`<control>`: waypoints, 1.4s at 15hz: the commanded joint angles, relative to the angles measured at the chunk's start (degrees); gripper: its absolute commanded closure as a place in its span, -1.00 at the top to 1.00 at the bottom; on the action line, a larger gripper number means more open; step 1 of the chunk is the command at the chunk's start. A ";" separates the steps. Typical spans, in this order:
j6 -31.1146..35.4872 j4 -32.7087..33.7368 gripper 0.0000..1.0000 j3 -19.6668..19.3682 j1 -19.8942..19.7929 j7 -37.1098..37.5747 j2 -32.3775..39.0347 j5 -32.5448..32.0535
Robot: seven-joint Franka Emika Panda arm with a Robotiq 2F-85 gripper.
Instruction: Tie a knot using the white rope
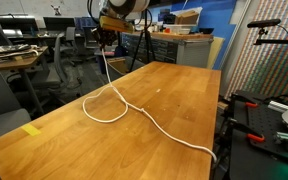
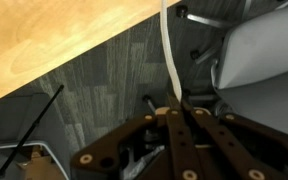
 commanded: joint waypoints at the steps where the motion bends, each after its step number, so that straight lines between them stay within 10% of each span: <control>1: 7.99 -13.80 -0.92 -1.27 -1.32 4.51 -12.09 2.31; 10: 22.72 -34.78 -0.93 -11.40 -0.89 20.73 -32.14 0.33; 16: 24.81 -27.44 -0.93 -36.17 10.12 46.80 -25.83 -24.28; 21: 11.58 -22.39 -0.90 -51.90 25.95 61.90 -19.22 -43.17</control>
